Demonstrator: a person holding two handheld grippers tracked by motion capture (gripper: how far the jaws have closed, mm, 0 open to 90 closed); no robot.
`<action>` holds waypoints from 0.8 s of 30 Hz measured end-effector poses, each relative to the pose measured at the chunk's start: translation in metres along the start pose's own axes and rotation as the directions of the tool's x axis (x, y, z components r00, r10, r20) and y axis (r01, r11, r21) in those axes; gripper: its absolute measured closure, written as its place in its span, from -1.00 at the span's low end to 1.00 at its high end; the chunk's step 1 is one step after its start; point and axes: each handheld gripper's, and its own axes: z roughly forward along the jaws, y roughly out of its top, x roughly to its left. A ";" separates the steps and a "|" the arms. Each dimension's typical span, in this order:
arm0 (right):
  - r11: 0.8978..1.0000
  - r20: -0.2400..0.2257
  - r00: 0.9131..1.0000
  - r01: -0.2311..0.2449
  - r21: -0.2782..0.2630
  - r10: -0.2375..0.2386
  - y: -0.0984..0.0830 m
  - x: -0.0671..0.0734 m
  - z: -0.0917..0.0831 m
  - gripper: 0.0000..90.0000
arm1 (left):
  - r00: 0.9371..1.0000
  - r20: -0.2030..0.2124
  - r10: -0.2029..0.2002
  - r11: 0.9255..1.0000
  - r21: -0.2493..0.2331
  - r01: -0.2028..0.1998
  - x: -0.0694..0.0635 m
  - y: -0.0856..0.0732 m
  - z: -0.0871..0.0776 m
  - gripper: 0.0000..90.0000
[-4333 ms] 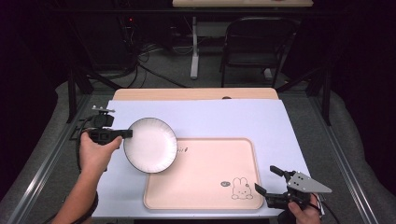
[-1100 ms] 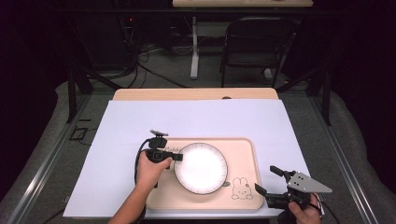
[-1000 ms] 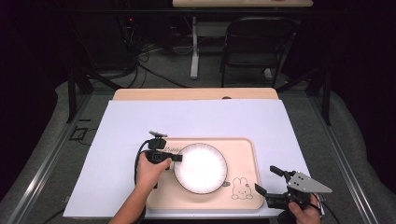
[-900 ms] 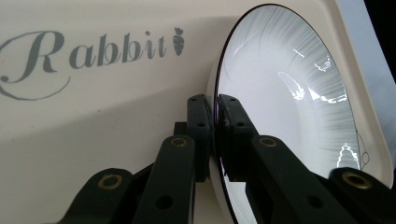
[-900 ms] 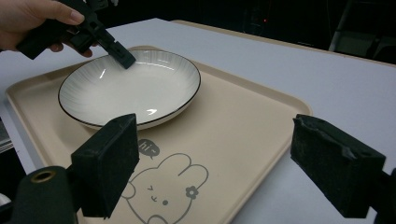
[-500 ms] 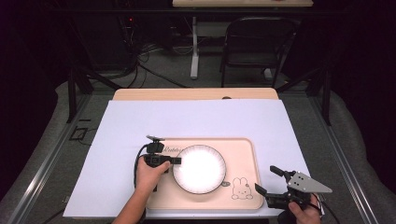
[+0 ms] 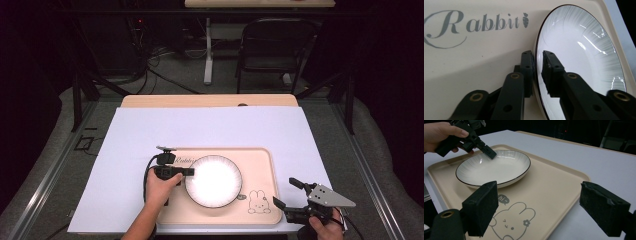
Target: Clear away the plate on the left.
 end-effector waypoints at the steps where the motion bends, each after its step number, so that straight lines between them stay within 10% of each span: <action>1: 1.000 0.000 1.000 0.000 -0.001 0.000 0.000 0.000 0.000 -0.67 | 1.000 -0.004 0.003 1.000 -0.004 -0.003 0.000 0.000 0.000 0.65; 7: 1.000 0.000 1.000 -0.001 0.002 0.001 0.000 0.000 0.000 -0.67 | 0.999 -0.012 0.033 0.999 -0.039 -0.033 -0.002 -0.002 -0.002 0.33; 10: 1.000 0.000 1.000 -0.001 0.001 0.001 0.000 0.000 0.000 -0.67 | 0.993 -0.050 0.105 0.992 -0.072 -0.108 -0.003 -0.004 -0.002 0.12; 24: 1.000 0.001 1.000 -0.002 0.003 0.002 0.000 0.000 0.000 -0.67 | 0.968 -0.156 0.197 0.967 -0.134 -0.218 -0.009 -0.003 -0.022 -0.20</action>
